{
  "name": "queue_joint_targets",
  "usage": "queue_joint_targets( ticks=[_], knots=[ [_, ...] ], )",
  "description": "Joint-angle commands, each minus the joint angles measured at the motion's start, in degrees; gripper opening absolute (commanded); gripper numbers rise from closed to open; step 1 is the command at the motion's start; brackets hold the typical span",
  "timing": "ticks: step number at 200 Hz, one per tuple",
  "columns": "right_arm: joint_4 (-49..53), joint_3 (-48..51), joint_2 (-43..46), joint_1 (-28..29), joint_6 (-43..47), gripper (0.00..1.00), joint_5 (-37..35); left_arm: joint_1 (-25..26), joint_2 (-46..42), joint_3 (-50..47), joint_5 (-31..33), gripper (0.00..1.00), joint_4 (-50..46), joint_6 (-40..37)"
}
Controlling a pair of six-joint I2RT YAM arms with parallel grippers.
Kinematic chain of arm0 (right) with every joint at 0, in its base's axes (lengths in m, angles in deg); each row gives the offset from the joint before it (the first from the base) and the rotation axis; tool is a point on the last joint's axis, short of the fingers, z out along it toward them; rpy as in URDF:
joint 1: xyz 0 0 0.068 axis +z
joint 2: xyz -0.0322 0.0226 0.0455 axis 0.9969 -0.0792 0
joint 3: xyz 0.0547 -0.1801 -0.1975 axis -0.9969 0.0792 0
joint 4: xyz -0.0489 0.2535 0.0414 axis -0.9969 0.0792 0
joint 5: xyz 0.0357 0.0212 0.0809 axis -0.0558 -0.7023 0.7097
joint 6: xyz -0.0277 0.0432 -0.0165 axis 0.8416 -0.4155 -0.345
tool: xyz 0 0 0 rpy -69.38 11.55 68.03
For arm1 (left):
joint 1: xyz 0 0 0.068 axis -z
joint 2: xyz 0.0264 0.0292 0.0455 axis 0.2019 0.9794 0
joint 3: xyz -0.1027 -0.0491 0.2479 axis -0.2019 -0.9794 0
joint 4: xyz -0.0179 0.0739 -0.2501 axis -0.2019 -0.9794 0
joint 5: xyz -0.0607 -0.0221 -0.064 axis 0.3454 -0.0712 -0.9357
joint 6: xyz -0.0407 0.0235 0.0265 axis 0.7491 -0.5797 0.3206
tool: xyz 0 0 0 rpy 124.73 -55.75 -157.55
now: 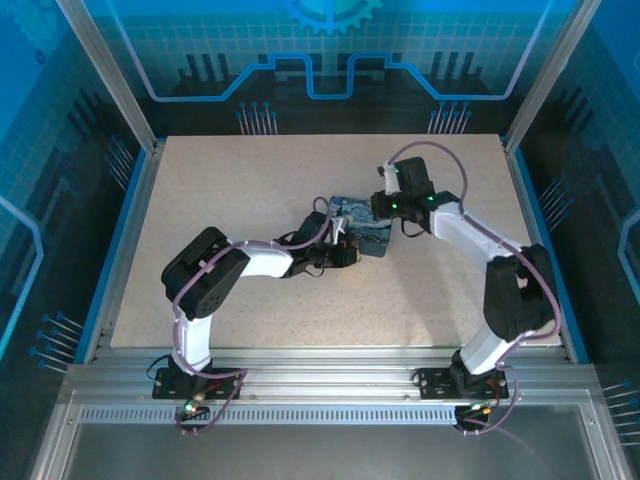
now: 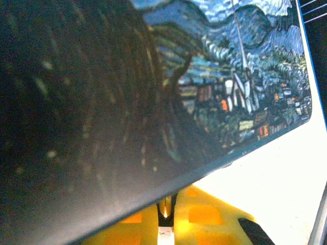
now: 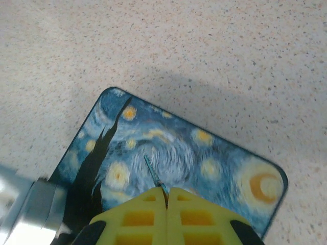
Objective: Unlock the padlock with the key
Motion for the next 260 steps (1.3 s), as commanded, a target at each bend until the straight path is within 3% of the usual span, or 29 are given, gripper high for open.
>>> queue_joint_targets(
  ticks=[1, 96, 168, 260],
  knots=[
    [-4.2, 6.2, 6.9, -1.8, -2.9, 0.00, 3.3, -0.5, -2.0, 3.7, -2.3, 0.00, -6.3, 2.0],
    [-11.9, 29.3, 28.1, -3.4, -11.3, 0.00, 12.3, -0.6, -0.4, 9.3, -4.1, 0.00, -5.3, 11.6],
    [-19.5, 39.0, 34.0, -3.3, -20.9, 0.00, 15.8, -0.6, -1.3, 11.3, -5.3, 0.00, -4.2, 14.8],
    [-23.8, 42.2, 35.0, -3.3, -27.7, 0.00, 16.0, -1.2, -1.5, 10.2, -6.2, 0.00, -2.4, 16.2]
  ],
)
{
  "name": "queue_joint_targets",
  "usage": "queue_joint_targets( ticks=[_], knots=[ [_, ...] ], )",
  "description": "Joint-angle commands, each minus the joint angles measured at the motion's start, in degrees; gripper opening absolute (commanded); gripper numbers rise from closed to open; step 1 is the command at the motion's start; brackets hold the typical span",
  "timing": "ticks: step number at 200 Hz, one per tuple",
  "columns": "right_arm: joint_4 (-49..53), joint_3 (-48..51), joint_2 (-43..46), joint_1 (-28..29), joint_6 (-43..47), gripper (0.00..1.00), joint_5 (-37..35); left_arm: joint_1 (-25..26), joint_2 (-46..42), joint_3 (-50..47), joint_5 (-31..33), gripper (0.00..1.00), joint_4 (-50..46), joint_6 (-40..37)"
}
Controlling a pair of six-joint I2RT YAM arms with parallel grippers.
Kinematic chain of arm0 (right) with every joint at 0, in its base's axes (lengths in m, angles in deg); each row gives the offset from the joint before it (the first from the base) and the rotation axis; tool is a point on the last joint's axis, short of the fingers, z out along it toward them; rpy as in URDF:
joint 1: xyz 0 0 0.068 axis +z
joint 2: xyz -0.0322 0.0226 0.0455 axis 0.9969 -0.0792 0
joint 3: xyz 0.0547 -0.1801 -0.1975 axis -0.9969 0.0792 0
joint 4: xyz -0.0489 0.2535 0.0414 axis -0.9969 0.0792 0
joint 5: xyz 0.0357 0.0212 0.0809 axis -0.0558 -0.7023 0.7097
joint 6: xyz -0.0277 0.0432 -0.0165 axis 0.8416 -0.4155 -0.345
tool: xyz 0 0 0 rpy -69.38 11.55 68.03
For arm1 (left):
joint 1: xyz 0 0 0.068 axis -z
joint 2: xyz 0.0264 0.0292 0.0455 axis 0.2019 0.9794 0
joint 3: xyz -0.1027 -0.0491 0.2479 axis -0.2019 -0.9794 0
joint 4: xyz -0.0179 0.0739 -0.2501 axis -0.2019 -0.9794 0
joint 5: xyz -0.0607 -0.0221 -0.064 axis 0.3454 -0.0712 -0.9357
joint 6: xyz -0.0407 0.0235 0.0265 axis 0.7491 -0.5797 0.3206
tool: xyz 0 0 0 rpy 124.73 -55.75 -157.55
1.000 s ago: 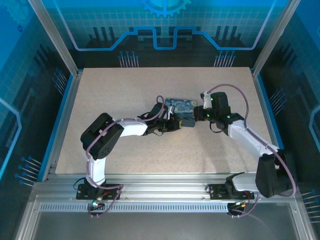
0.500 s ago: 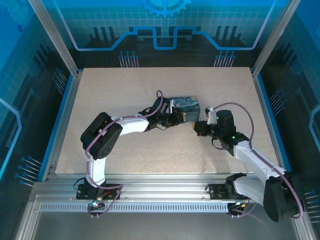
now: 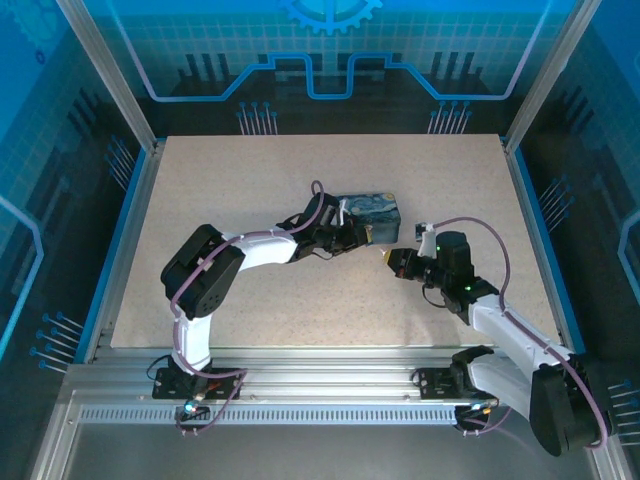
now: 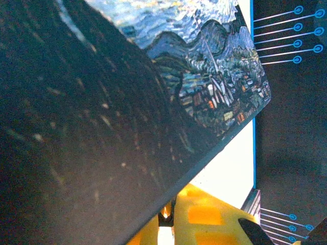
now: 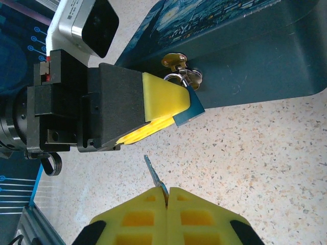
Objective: Unlock the padlock with the key
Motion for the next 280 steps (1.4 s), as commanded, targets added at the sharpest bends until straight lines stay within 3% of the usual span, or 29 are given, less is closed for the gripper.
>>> queue_joint_targets(
  ticks=[1, 69, 135, 165, 207, 280],
  knots=[
    [-3.0, 0.4, 0.4, -0.6, -2.7, 0.00, 0.8, -0.6, -1.5, 0.8, -2.0, 0.00, 2.6, 0.6],
    [-4.1, -3.3, -2.9, -2.1, -8.5, 0.00, 2.0, -0.7, -1.8, -0.3, -2.6, 0.00, 3.9, 1.3],
    [-5.6, -4.5, -5.8, -10.5, -12.4, 0.00, 7.5, -0.7, -1.9, -1.0, -2.7, 0.00, 4.9, 1.9],
    [-11.5, -1.2, -8.4, -13.3, -14.5, 0.00, 10.0, -0.7, -1.7, -1.0, -2.9, 0.00, 5.7, 2.4],
    [-20.8, 3.1, -12.8, -12.6, -18.5, 0.00, 11.4, -0.8, -1.6, -1.0, -3.8, 0.00, 6.7, 3.2],
    [-30.0, 4.2, -19.0, -5.2, -23.2, 0.00, 8.3, -1.3, -1.9, -1.2, -4.2, 0.00, 7.0, 3.6]
  ],
)
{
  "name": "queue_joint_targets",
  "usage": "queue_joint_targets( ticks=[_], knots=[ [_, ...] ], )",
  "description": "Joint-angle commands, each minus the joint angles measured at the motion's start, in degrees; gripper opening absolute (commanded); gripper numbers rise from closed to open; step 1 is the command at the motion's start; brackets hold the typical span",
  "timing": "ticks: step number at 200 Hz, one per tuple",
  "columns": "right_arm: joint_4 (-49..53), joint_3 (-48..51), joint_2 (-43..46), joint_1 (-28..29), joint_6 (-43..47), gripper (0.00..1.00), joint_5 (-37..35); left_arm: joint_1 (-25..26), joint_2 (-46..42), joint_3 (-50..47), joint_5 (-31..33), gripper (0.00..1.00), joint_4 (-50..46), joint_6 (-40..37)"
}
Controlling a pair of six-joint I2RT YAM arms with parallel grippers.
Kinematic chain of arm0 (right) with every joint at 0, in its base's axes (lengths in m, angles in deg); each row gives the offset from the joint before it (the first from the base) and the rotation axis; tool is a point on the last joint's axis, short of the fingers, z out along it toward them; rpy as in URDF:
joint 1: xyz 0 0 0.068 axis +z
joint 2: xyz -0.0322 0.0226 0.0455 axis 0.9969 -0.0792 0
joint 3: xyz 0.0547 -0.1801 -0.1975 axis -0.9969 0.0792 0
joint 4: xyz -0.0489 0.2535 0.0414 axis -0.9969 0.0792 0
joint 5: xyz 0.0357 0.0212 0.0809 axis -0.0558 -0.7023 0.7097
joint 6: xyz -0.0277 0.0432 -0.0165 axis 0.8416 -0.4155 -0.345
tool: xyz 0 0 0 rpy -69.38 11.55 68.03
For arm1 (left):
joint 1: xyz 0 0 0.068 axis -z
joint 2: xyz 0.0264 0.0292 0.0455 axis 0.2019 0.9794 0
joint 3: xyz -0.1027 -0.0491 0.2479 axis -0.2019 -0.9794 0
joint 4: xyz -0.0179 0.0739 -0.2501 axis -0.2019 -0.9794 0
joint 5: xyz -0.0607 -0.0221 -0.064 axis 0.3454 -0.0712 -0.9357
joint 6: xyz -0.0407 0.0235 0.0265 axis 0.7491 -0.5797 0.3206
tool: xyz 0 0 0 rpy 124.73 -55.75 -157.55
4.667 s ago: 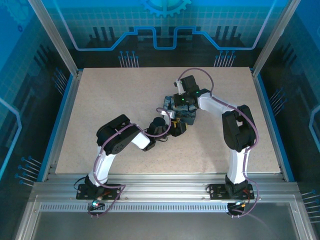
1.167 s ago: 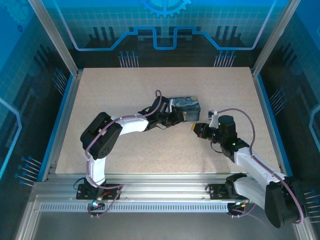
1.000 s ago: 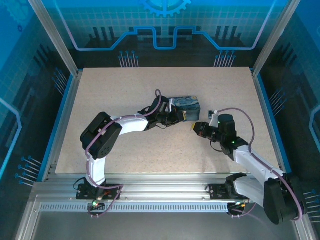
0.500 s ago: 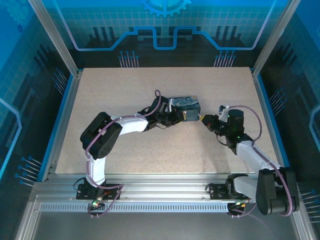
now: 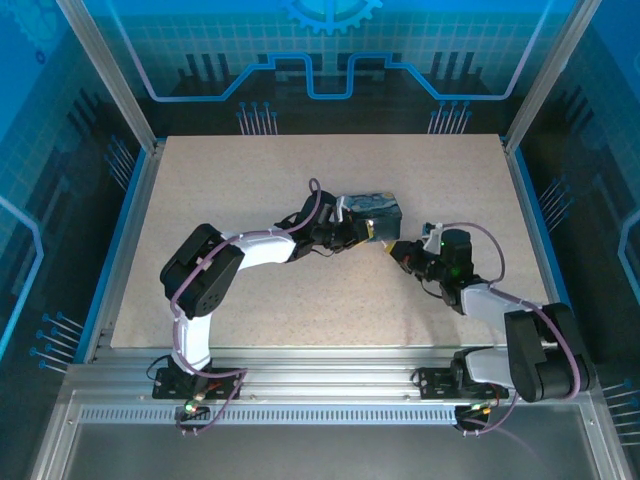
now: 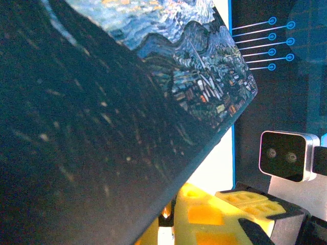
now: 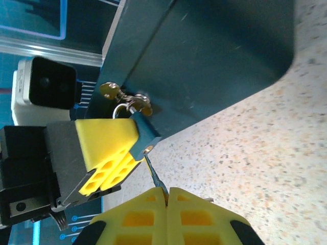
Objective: Unlock the padlock with the key
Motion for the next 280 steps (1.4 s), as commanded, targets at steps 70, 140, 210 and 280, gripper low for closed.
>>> queue_joint_targets(
  ticks=[70, 140, 210, 280],
  knots=[
    [-9.8, -0.9, -6.5, 3.7, -4.6, 0.00, -1.6, -0.5, -1.6, -0.6, -2.2, 0.00, 2.9, 0.8],
    [-12.8, -1.4, -9.0, 3.9, -5.9, 0.00, -0.8, -0.4, -1.4, -0.4, -2.4, 0.00, 3.4, 1.4],
    [-14.6, -1.5, -8.7, 3.9, -7.2, 0.00, -0.3, -0.4, -1.1, -0.4, -2.7, 0.00, 3.7, 1.5],
    [-14.7, -0.3, -8.3, 3.9, -7.3, 0.00, -0.2, -0.5, -0.7, -0.5, -2.7, 0.00, 4.5, 1.8]
  ],
)
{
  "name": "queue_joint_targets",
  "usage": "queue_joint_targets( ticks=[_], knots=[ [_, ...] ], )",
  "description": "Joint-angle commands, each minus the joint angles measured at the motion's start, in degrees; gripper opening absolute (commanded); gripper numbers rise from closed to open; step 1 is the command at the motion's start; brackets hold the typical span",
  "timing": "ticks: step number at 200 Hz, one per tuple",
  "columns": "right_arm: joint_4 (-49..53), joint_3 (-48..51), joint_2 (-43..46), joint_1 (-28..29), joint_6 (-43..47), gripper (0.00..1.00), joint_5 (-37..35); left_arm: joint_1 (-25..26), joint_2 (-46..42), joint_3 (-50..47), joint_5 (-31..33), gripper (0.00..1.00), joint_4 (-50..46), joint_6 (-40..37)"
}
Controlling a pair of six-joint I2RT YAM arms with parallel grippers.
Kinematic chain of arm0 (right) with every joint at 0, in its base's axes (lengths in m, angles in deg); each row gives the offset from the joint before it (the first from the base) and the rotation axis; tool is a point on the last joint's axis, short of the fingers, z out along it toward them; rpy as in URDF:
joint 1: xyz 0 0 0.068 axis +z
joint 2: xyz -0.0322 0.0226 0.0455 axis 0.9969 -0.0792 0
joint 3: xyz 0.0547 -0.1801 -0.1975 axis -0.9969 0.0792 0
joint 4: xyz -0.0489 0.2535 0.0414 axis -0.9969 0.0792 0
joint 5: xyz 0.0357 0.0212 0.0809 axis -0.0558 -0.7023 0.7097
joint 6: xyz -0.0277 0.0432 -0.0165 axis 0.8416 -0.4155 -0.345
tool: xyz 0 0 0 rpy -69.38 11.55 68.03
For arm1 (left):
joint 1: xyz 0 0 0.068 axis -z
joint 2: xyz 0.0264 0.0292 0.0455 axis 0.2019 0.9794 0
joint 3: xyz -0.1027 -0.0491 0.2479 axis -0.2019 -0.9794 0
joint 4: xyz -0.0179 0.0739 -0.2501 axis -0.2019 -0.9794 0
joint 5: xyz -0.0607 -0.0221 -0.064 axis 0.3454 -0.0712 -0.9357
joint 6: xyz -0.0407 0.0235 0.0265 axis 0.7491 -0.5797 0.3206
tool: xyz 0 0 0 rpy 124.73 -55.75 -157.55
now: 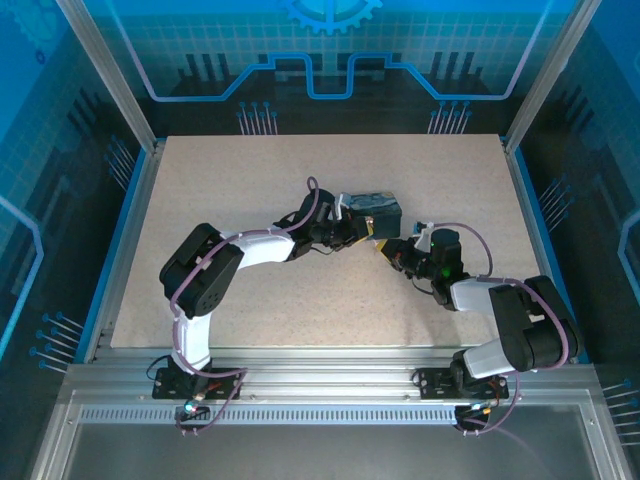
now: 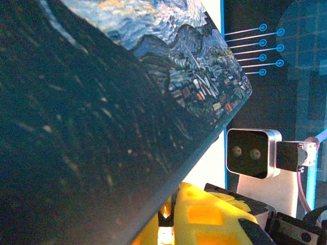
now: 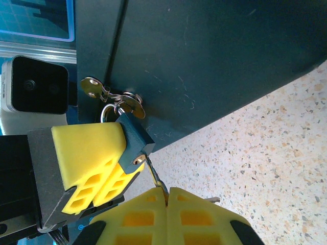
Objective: Unlock the padlock with the key
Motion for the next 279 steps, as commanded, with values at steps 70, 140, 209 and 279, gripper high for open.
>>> queue_joint_targets(
  ticks=[70, 140, 209, 279],
  knots=[
    [-2.8, 0.5, 1.0, 0.8, 0.0, 0.00, 0.5, -0.3, -0.6, -0.6, -2.1, 0.00, 3.2, 0.6],
    [-3.9, 2.3, 1.8, 0.7, -0.4, 0.00, 0.2, -0.3, -0.5, -0.3, -2.3, 0.00, 3.1, 0.7],
    [-3.3, 1.7, 2.4, 0.6, -0.2, 0.00, -0.2, -0.3, -0.2, -0.6, -2.5, 0.00, 3.6, 1.3],
    [-4.7, 0.1, 1.1, 0.5, -0.9, 0.00, -0.2, -0.2, 0.0, -0.8, -2.9, 0.00, 4.3, 1.8]
  ],
)
